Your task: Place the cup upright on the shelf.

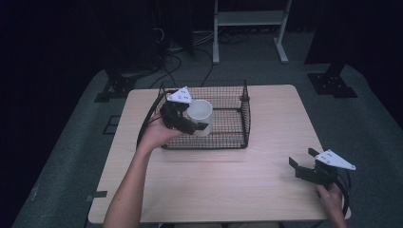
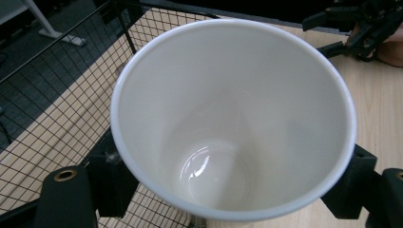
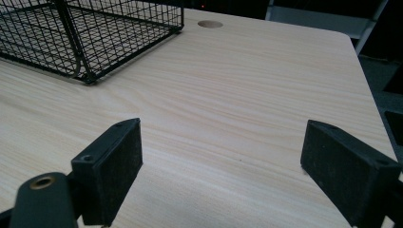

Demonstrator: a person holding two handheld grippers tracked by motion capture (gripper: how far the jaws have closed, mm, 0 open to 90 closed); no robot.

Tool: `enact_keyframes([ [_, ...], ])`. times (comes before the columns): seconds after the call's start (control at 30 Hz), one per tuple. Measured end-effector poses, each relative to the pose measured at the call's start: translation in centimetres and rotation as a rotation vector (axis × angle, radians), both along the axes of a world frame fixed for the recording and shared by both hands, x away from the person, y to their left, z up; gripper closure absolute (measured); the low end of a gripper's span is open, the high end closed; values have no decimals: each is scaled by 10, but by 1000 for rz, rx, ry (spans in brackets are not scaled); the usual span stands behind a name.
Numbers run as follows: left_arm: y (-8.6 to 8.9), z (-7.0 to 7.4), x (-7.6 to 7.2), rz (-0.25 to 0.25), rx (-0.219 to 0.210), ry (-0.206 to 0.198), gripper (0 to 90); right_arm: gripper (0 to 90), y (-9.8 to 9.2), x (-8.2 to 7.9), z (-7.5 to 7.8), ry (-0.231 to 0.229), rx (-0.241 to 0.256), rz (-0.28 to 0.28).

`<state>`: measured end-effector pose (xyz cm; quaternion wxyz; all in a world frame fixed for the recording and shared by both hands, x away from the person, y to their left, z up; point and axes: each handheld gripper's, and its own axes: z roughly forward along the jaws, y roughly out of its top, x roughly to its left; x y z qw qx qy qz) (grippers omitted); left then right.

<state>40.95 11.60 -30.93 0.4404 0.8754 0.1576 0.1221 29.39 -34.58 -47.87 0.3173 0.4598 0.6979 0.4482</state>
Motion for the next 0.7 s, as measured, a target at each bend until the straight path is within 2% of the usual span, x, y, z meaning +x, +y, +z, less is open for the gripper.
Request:
enact_keyframes([
  [0.7,-7,3,27,-7,30,21,212,130,0,0,0,-2,3,0],
])
